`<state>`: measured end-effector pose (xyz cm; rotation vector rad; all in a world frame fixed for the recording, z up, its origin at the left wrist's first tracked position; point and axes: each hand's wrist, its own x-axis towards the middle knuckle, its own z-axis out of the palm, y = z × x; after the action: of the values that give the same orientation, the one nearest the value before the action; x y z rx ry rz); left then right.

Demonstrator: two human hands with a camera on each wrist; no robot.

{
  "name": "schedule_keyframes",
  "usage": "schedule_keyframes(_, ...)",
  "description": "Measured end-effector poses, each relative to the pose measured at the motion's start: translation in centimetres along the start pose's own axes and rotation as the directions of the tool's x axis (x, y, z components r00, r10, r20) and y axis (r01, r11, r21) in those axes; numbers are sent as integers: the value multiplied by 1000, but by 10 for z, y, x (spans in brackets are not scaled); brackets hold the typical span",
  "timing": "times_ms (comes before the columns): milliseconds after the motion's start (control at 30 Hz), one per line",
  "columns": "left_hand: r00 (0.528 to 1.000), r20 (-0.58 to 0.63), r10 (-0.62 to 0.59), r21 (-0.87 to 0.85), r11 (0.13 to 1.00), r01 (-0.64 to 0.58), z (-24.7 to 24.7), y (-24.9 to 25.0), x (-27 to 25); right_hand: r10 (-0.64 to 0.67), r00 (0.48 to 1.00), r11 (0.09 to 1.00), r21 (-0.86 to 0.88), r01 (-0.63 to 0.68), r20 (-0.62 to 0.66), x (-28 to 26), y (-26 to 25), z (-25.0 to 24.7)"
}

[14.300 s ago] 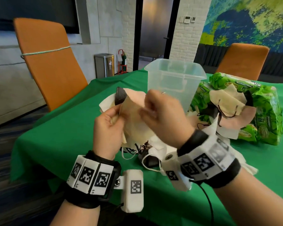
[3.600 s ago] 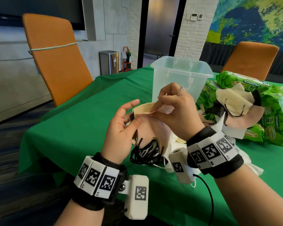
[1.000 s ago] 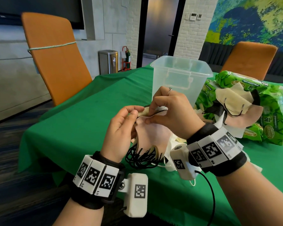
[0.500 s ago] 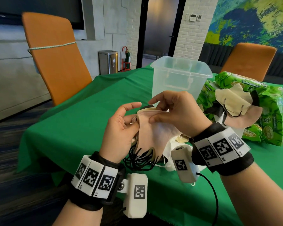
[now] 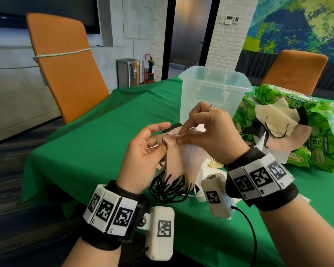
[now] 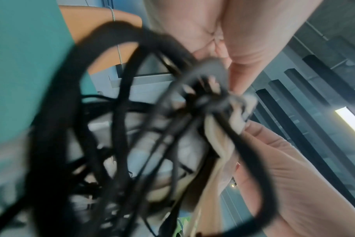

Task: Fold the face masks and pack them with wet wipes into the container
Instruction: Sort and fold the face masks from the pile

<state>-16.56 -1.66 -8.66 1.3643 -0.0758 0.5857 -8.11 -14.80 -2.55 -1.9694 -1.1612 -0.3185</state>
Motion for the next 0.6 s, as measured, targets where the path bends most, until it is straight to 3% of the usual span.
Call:
schedule_keyframes(267, 999, 15, 29, 42, 999, -30, -2, -1, 0, -100, 993, 995, -21, 101, 56, -4, 4, -2)
schedule_keyframes(367, 1000, 2, 4, 90, 996, -4, -2, -1, 0, -67, 994, 998, 7, 67, 89, -6, 3, -4)
schedule_keyframes(600, 999, 11, -36, -49, 998, 37, -3, 4, 2, 53, 974, 977, 189, -96, 219, 1, -2, -19)
